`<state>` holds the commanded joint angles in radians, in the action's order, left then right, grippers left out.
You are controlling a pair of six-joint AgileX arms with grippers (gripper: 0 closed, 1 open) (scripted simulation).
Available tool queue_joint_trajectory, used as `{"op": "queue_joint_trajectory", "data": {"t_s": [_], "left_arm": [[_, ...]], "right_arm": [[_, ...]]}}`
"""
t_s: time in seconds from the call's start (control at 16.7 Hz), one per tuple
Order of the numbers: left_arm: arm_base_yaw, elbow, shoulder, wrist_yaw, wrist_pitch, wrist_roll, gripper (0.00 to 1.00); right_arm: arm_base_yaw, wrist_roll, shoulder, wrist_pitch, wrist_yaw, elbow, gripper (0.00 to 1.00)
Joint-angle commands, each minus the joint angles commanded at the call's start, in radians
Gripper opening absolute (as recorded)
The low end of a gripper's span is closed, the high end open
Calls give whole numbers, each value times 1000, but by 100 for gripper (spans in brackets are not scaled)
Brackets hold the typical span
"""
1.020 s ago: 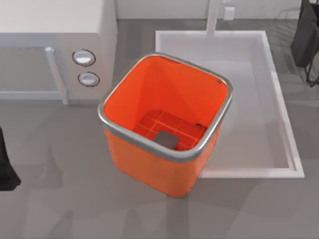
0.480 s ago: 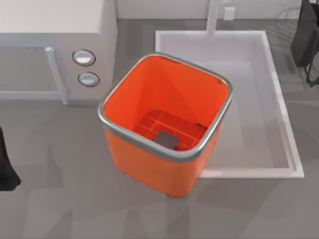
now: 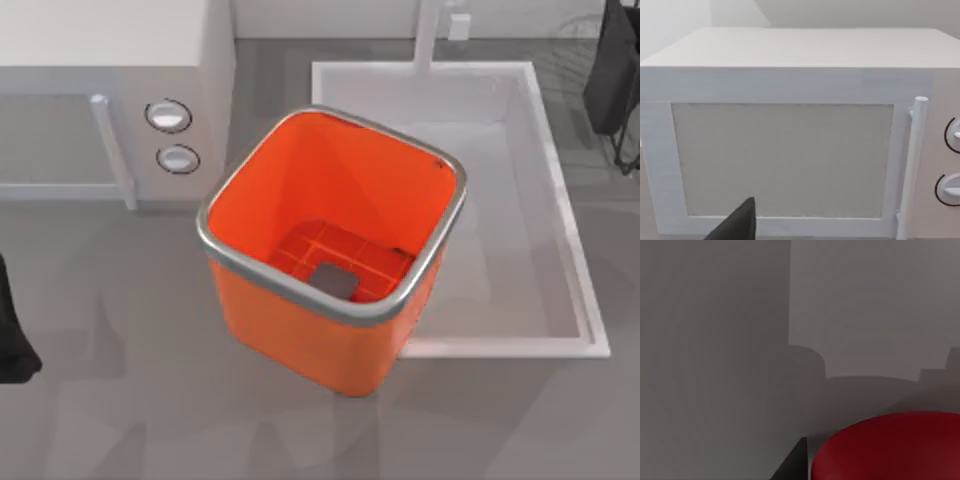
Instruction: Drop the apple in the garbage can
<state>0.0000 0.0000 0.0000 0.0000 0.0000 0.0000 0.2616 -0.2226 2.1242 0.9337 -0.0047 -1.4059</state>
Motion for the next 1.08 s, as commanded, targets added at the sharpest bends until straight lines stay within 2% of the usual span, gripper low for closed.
{"op": "queue_joint_trajectory", "data": {"t_s": [0.36,1.08], "left_arm": [[0,0,0,0,0,0,100],[0,0,0,0,0,0,100]], "right_arm": [[0,0,0,0,0,0,2],[4,-7,-17,40,17,-44,0]]}}
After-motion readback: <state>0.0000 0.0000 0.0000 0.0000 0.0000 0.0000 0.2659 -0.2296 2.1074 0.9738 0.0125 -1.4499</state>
